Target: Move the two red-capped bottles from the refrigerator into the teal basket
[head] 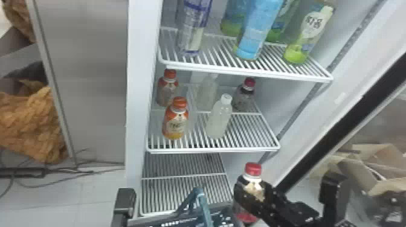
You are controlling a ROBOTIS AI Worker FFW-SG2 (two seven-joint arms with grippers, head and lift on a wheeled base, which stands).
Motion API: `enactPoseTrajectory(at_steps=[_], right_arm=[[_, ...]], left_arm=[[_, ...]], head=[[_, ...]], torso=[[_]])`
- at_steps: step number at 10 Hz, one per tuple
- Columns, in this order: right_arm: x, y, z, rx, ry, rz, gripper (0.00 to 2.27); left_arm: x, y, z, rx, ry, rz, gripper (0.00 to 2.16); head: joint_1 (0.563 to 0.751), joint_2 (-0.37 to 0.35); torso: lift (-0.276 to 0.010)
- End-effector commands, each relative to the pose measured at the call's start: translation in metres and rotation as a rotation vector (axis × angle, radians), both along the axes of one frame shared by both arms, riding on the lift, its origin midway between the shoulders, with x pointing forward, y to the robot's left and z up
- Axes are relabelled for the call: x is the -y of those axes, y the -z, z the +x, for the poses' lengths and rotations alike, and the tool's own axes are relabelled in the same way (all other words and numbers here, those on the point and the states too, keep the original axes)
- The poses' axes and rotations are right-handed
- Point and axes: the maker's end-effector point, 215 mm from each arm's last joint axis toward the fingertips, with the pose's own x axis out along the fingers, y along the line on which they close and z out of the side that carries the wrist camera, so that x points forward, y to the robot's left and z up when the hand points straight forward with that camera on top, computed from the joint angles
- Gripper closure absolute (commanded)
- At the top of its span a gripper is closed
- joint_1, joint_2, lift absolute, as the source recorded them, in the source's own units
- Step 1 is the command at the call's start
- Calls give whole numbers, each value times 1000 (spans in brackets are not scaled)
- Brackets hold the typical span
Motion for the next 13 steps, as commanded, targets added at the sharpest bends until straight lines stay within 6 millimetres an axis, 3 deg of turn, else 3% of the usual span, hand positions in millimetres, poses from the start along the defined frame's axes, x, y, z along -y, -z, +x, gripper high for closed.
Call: enactPoseTrajectory(at_steps=[1,4,8,10,13], right_arm=[[-8,9,-11,-63,-17,18,685],[-28,32,-31,-183,-54,66,685],[-53,51,-37,-244,-99,126,685],[-47,61,-44,-296,-92,106,541],[-39,65,-31,-260,-84,105,257]], left_arm=[[-1,2,2,4,-1,9,1105],[-6,5,7,12,-13,20,1105],[-8,7,9,13,-19,27,1105],[-7,7,8,13,-17,27,1105],[-7,6,9,11,-17,23,1105]], head=[[695,-350],[695,-350],[695,-350],[695,-350],[695,-350]], torso=[[-228],[-228],[-228],[-228],[-228]])
